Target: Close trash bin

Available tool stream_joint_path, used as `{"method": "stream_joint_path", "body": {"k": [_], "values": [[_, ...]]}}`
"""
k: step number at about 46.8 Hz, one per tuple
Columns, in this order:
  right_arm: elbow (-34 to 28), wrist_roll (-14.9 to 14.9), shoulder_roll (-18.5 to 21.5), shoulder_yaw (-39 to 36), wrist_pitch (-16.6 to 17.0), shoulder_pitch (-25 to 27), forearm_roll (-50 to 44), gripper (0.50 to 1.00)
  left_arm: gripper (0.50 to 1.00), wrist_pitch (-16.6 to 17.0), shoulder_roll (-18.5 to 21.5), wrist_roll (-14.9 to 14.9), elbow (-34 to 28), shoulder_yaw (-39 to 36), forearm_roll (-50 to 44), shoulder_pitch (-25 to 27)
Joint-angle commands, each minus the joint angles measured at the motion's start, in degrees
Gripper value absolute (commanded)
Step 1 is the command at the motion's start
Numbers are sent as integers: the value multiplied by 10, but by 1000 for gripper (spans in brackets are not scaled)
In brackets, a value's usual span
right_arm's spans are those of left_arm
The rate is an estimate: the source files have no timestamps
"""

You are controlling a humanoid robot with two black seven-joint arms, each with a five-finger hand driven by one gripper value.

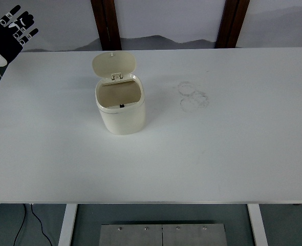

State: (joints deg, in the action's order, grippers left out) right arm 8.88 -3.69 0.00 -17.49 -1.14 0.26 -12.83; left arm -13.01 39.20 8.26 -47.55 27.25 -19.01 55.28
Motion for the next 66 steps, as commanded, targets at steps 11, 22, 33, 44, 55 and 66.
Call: {"method": "stream_joint_path", "body": {"k": [11, 22, 33, 44, 55, 66], "values": [[0, 0, 0, 0, 0, 0, 0, 995, 1000, -1, -1, 0, 0, -1, 2, 0], [0, 0, 0, 0, 0, 0, 0, 995, 1000, -2, -1, 1, 0, 0, 2, -1], [0, 0, 0, 0, 0, 0, 0, 995, 1000, -1, -1, 4, 0, 0, 1, -1], [0, 0, 0, 0, 0, 0, 0, 995, 1000, -1, -2, 4, 0, -1, 2, -2], [0, 0, 0, 0, 0, 0, 0, 995, 1000, 1, -1, 4, 0, -1, 2, -2], [0, 0, 0, 0, 0, 0, -1, 995, 1000, 6, -3, 4, 0, -2, 2, -1]]}}
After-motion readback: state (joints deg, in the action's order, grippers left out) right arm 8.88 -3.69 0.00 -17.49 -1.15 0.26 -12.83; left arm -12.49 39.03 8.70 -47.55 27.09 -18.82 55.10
